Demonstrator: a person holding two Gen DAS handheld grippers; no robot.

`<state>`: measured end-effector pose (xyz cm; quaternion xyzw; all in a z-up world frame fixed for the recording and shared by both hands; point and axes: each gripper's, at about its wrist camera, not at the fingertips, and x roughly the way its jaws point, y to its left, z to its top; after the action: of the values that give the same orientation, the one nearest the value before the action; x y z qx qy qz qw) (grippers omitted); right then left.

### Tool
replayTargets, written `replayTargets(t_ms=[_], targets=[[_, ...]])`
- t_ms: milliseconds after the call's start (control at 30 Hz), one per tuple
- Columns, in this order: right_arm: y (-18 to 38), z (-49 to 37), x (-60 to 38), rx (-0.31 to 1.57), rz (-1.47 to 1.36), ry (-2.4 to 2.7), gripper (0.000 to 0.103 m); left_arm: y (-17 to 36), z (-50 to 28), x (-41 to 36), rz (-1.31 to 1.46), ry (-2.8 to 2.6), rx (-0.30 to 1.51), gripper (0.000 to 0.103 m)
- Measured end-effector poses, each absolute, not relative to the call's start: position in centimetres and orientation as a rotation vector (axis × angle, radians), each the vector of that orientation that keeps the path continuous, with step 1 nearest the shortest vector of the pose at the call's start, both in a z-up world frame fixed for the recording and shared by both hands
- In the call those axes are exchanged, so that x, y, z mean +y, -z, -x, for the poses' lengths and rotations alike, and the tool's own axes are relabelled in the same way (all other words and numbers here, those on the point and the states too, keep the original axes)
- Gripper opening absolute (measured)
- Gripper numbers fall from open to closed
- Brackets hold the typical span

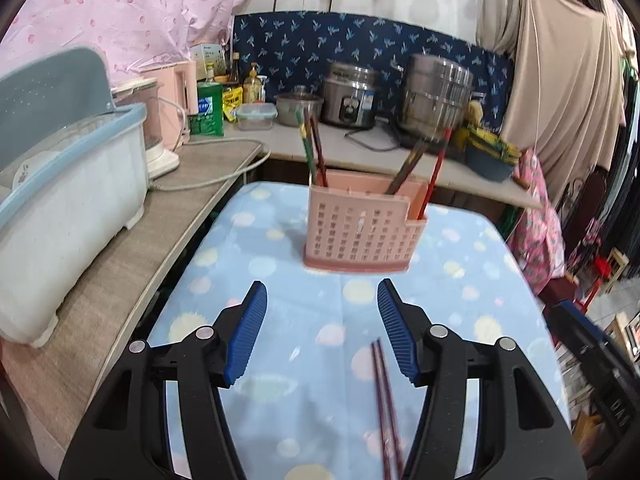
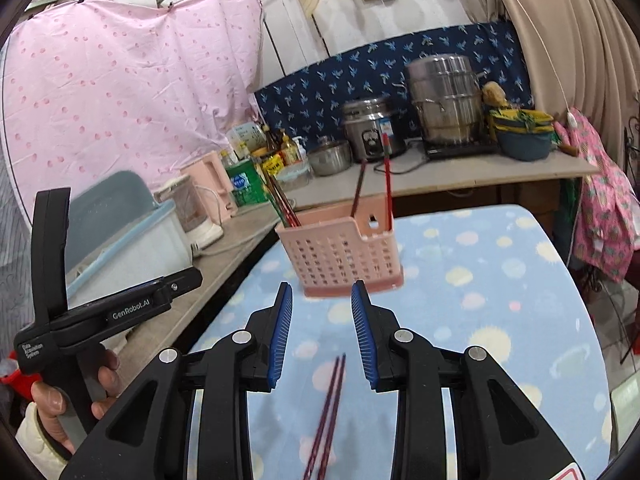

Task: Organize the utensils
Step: 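Move both open tools back down to the last two dark red chopsticks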

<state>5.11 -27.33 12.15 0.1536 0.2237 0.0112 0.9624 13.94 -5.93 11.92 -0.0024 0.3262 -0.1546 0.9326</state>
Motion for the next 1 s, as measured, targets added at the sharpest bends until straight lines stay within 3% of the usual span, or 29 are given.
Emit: replayTargets(t_ms=[533,1000], targets=[[-2.8,0.9,-24.3,0.627,-0.251,0.049,0.031,-3.0,-8.1,-3.3,0.013,0.268,0.814,0.055],[3.4,2.4,-20.0,0.748,-0.217,0.019,0.031,0.5,-5.3,-3.3,-0.003,0.287,0.89,0.056]])
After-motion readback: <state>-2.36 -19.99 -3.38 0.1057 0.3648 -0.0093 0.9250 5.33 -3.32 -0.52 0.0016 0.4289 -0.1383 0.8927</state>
